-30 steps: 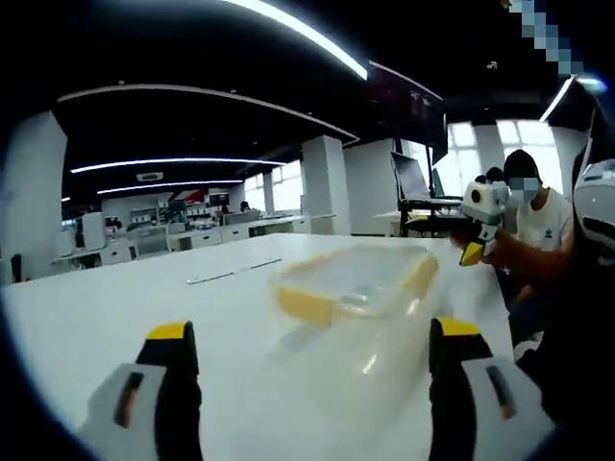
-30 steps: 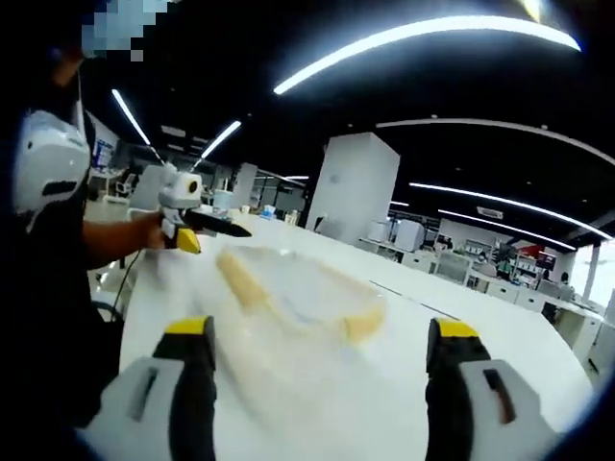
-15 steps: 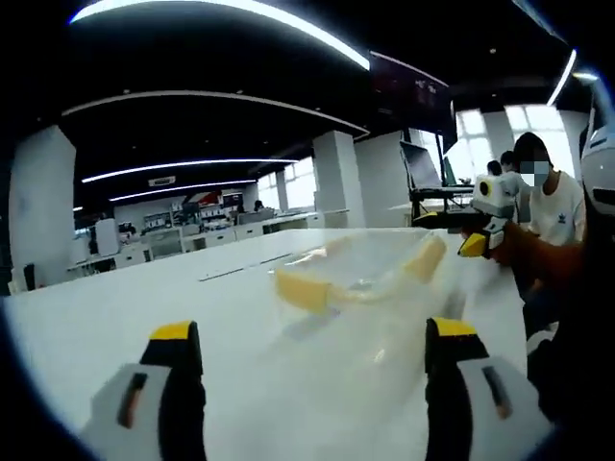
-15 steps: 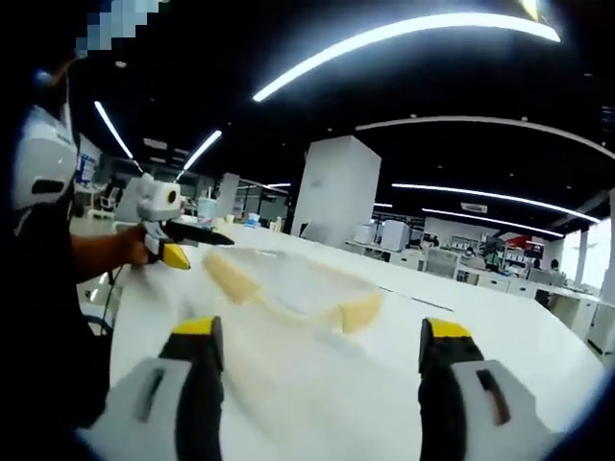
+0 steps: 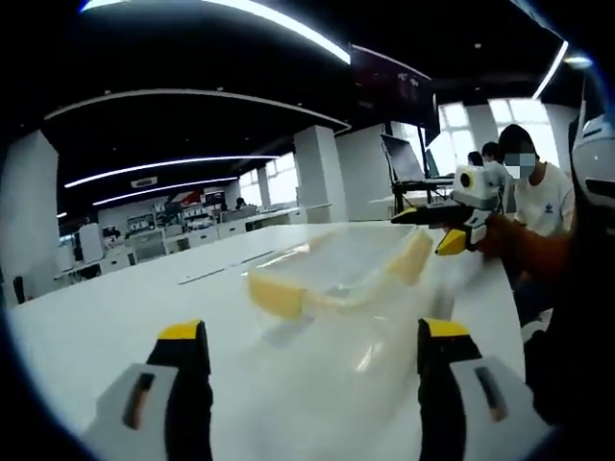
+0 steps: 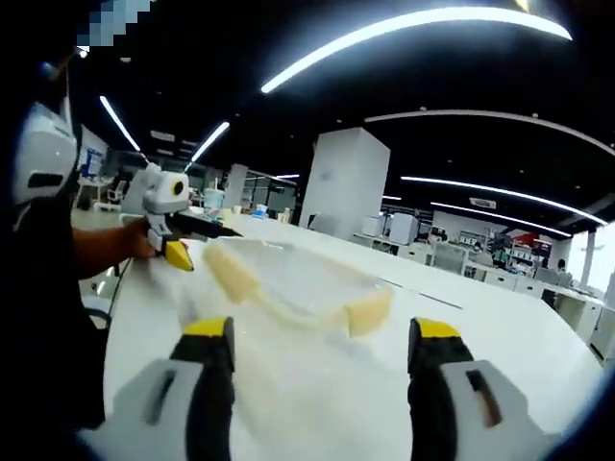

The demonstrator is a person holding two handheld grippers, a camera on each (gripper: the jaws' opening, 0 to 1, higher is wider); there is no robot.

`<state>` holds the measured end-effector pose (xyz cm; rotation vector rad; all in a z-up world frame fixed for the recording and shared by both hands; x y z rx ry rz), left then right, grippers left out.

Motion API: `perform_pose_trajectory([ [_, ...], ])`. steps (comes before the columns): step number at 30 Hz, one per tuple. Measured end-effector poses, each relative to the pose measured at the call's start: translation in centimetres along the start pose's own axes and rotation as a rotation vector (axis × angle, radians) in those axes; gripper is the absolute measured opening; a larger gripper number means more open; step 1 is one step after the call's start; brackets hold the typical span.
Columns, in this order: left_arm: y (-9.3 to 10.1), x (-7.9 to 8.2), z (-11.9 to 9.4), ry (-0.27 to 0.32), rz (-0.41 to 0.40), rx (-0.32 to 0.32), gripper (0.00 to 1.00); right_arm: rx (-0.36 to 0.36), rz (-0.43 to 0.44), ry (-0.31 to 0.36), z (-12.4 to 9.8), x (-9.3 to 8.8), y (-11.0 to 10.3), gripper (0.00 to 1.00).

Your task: Snap each plastic latch of the storage box into its locked position after aligning the lid with the box until every specified latch is closed and the lid sits flush.

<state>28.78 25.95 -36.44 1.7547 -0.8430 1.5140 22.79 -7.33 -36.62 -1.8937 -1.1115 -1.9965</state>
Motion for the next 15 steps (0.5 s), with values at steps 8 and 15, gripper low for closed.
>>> perform_pose_trajectory([
  [8, 0.0, 0.0, 0.5, -0.011, -0.006, -0.037, 0.82, 0.021, -0.025, -0.052, 1.1, -0.6, 0.2, 0.71],
  [15, 0.0, 0.3, 1.0, -0.010, -0.007, -0.060, 0.76, 0.027, -0.050, -0.040, 1.4, -0.4, 0.3, 0.69],
])
Point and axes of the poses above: the point that each gripper's makers call its tool centre point, and the gripper's own axes: z roughly forward along the fingers, y roughly to its right, x roughly out of its top, the point moved 10 cm from there along -z, roughly backward along the fingers, and after that the axes turned 10 degrees about -z, right-handed, at the moved point
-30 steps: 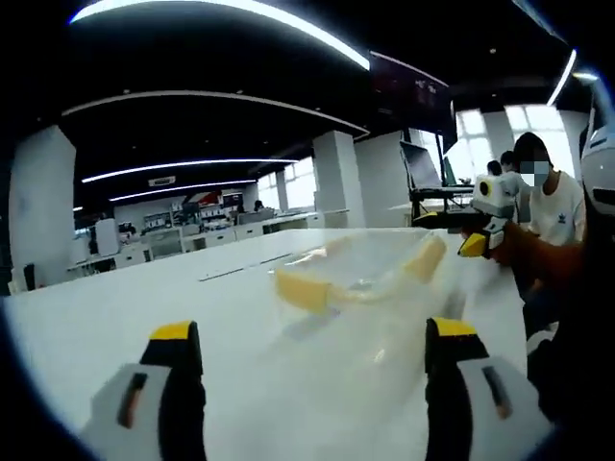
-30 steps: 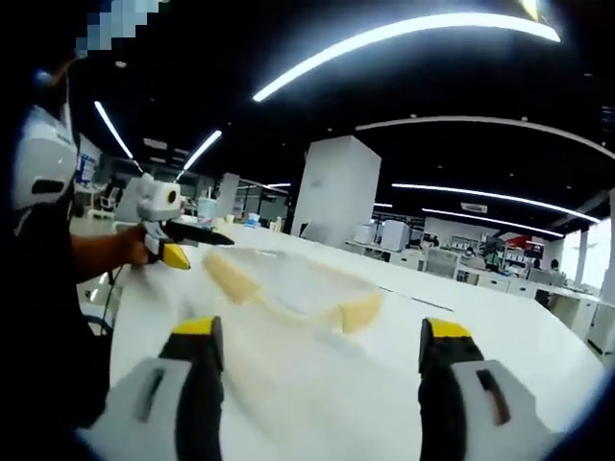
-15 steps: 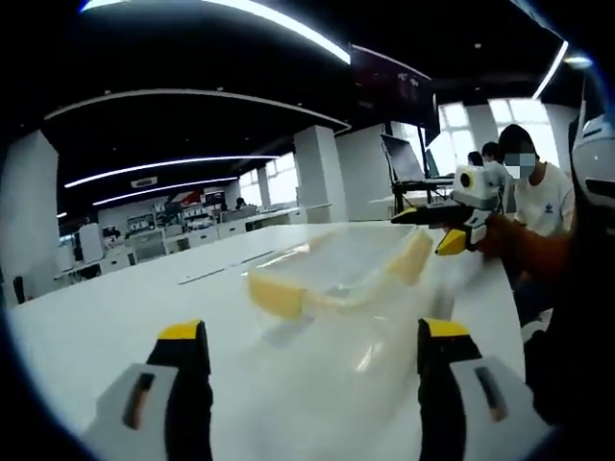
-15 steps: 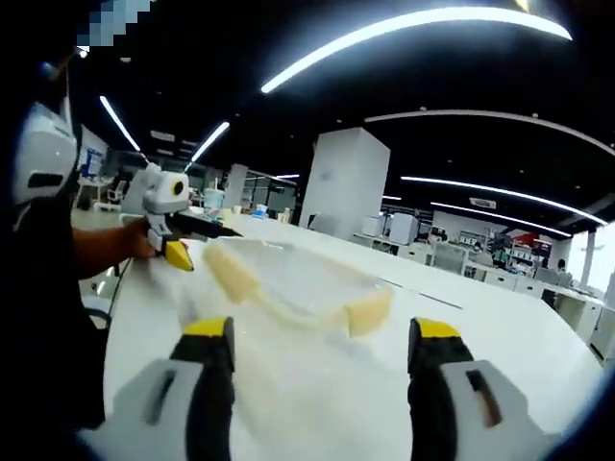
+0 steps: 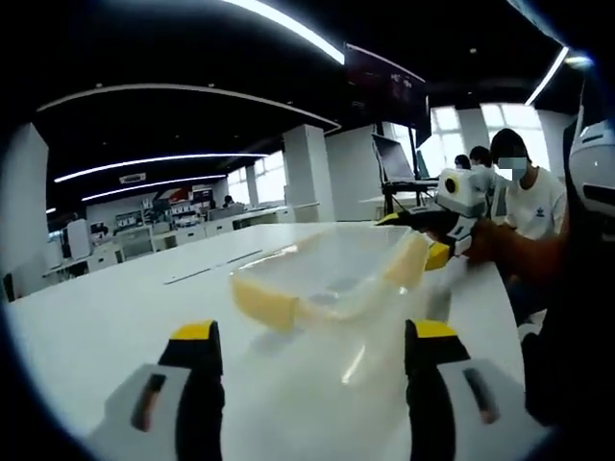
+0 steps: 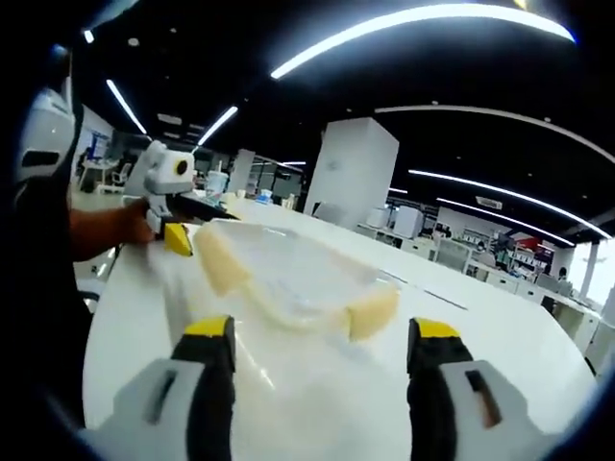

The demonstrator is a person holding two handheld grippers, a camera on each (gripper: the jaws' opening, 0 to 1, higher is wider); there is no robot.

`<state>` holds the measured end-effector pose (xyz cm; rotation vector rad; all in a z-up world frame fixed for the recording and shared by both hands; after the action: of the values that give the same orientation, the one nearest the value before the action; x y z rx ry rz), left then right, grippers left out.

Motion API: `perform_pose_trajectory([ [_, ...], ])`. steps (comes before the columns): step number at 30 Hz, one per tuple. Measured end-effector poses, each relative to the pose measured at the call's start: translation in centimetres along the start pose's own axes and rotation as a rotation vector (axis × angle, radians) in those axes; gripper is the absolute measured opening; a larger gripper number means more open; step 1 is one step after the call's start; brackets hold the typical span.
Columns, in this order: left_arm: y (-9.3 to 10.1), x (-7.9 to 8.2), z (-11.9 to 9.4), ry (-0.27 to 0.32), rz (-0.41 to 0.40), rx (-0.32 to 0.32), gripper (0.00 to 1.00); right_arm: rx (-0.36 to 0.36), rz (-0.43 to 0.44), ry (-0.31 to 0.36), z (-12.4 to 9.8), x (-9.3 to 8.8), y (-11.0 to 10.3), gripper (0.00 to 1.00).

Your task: Snap each plastic latch of the storage box into its locked position after aligning the lid with the box until every specified latch is closed and the lid sits flush.

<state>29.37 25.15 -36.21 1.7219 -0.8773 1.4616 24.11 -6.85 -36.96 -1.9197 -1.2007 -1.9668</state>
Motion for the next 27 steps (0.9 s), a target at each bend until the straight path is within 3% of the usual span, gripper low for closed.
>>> perform_pose_trajectory([
  [5, -0.2, 0.0, 0.6, -0.028, 0.030, 0.006, 0.73, 0.016, 0.009, 0.004, 0.2, 0.0, 0.1, 0.66],
  [7, 0.2, 0.0, 0.7, -0.025, 0.033, -0.026, 0.71, 0.018, 0.004, 0.004, 0.2, 0.0, 0.1, 0.65],
  [13, 0.2, -0.2, 1.1, -0.044, 0.074, -0.020, 0.73, 0.046, -0.034, 0.020, 0.6, 0.4, 0.2, 0.64],
  [18, 0.3, 0.0, 1.2, -0.026, 0.110, -0.011, 0.72, 0.065, -0.050, -0.009, 1.2, 0.1, 0.0, 0.67],
  [24, 1.0, 0.0, 1.7, -0.031, 0.162, -0.015, 0.69, 0.064, 0.038, -0.015, 1.4, -0.2, 0.0, 0.68],
  [27, 1.0, -0.1, 1.9, -0.037, 0.157, -0.006, 0.71, 0.065, -0.018, -0.036, 1.5, -0.2, -0.3, 0.69],
])
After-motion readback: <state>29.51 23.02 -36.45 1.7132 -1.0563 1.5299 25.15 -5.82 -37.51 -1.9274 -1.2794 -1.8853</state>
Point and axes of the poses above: the point that each gripper's makers call its tool centre point, and the gripper's own axes: z roughly forward along the fingers, y roughly to its right, x roughly out of its top, the point moved 10 cm from there along -z, roughly backward along the fingers, and after that the axes turned 10 degrees about -z, right-handed, at the moved point
